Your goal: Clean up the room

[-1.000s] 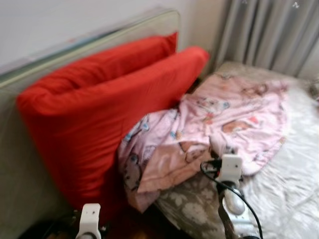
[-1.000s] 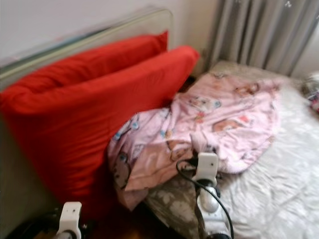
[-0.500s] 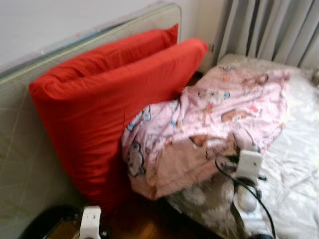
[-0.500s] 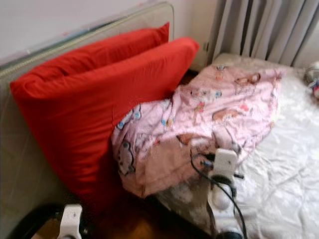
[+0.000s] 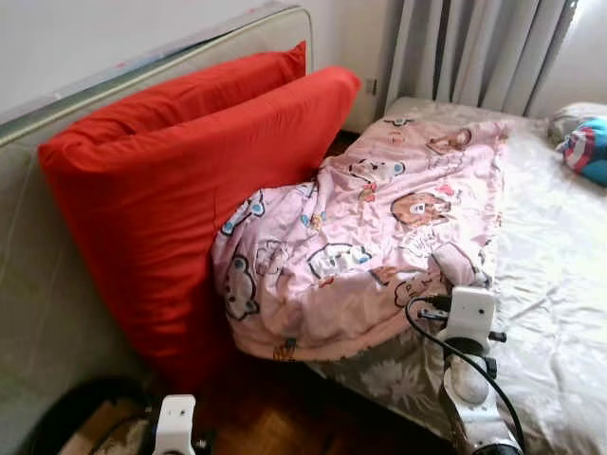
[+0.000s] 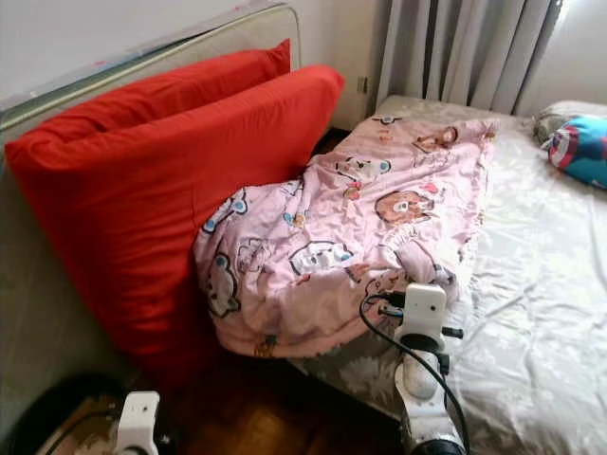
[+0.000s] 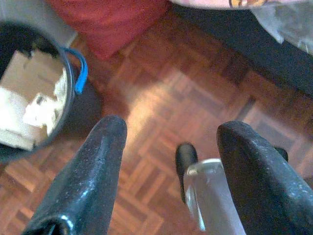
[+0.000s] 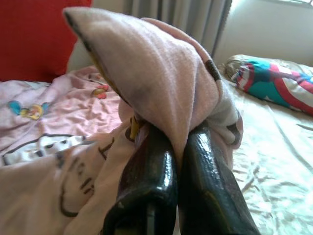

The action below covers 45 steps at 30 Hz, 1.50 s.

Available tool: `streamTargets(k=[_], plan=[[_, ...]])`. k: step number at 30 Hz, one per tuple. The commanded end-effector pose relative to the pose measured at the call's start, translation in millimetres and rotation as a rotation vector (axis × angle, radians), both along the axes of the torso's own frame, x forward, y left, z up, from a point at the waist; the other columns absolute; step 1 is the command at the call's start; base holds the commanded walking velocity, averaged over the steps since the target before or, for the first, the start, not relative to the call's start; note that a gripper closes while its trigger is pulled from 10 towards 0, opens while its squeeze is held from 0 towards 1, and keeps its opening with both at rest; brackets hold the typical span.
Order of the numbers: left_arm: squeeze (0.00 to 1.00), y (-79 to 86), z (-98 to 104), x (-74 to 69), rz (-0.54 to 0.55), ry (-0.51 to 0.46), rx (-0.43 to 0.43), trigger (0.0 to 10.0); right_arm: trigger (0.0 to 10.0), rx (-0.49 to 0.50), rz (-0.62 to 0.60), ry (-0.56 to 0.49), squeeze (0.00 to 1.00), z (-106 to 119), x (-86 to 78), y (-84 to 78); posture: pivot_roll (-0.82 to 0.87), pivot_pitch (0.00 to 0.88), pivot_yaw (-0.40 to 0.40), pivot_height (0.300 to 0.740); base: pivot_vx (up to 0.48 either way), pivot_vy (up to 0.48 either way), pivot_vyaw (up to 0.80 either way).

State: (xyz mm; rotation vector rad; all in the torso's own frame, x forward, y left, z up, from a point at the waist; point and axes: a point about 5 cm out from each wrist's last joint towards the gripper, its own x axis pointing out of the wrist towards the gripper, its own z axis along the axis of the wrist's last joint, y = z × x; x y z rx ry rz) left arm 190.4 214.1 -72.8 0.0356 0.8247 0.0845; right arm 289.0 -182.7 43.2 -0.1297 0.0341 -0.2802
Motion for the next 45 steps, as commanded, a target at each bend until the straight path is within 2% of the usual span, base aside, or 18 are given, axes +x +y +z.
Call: streamTargets(k=[1, 10, 14, 19, 20, 21, 22, 23, 25, 39, 40, 41, 42, 45], plan=[[0.0, 2.6, 0, -0.7, -0.028, 0.009, 0.016, 10.0, 10.0, -0.007, -0.014, 0.0, 0.0, 1, 1.0, 1.1, -0.01, 0.025, 0.021, 0.74, -0.244, 0.0, 0.0], [0.0, 2.9, 1, -0.5, -0.028, 0.003, 0.019, 10.0, 10.0, -0.021, -0.008, 0.04, 0.0, -4, -1.2, -0.6, -0.01, 0.024, 0.02, 0.74, -0.162, 0.0, 0.0], [0.0, 3.9, 1, -0.3, -0.027, 0.001, 0.025, 10.0, 10.0, -0.046, -0.066, 0.085, 0.0, -10, -4.3, -7.9, -0.01, 0.025, 0.021, 0.74, 0.0, 0.0, 0.0], [0.0, 3.6, 1, -0.2, -0.027, 0.003, 0.025, 10.0, 10.0, -0.05, -0.109, 0.219, 0.0, -27, -11.2, -17.2, -0.01, 0.025, 0.02, 0.74, 0.0, 0.0, 0.0], [0.0, 3.6, 1, -0.2, -0.027, 0.003, 0.025, 10.0, 10.0, -0.05, -0.109, 0.219, 0.0, -27, -11.2, -17.2, -0.01, 0.025, 0.02, 0.74, 0.0, 0.0, 0.0], [0.0, 3.3, 1, 0.1, -0.027, 0.001, 0.024, 10.0, 10.0, -0.049, -0.113, 0.269, 0.0, -34, -14.9, -18.6, -0.01, 0.025, 0.02, 0.74, 0.0, 0.0, 0.0], [0.0, 3.3, 1, 0.1, -0.027, 0.001, 0.024, 10.0, 10.0, -0.049, -0.113, 0.269, 0.0, -34, -14.9, -18.6, -0.01, 0.025, 0.02, 0.74, 0.0, 0.0, 0.0], [0.0, 3.0, 1, 0.5, -0.028, -0.001, 0.024, 10.0, 10.0, -0.05, -0.129, 0.323, 0.0, -41, -19.5, -21.6, -0.01, 0.025, 0.021, 0.74, 0.0, 0.0, 0.0], [0.0, 2.9, 1, 0.8, -0.028, -0.002, 0.024, 10.0, 10.0, -0.05, -0.149, 0.355, 0.0, -45, -23.0, -25.1, -0.01, 0.026, 0.021, 0.74, 0.0, 0.0, 0.0], [0.0, 2.6, 2, 1.6, -0.032, -0.005, 0.025, 10.0, 10.0, -0.063, -0.149, 0.427, 0.0, -52, -26.2, -25.9, -0.01, 0.026, 0.023, 0.74, 0.0, 0.0, 0.0], [0.0, 2.6, 2, 1.7, -0.032, -0.006, 0.025, 10.0, 10.0, -0.061, -0.146, 0.431, 0.28, -52, -26.6, -25.4, -0.01, 0.026, 0.023, 0.74, 0.0, 0.0, 0.0], [0.0, 2.6, 2, 1.8, -0.032, -0.006, 0.025, 10.0, 10.0, -0.059, -0.142, 0.435, 0.73, -53, -27.0, -24.8, -0.01, 0.025, 0.023, 0.74, 0.0, 0.0, 0.0], [0.0, 2.5, 2, 1.9, -0.032, -0.007, 0.025, 10.0, 10.0, -0.057, -0.136, 0.446, 1.0, -55, -28.3, -23.8, -0.01, 0.025, 0.023, 0.74, 0.0, 0.0, 0.0], [0.0, 2.4, 2, 2.2, -0.033, -0.008, 0.025, 10.0, 10.0, -0.044, -0.134, 0.481, 1.0, -61, -34.0, -23.3, -0.01, 0.024, 0.021, 0.74, 0.0, 0.0, 0.0]])
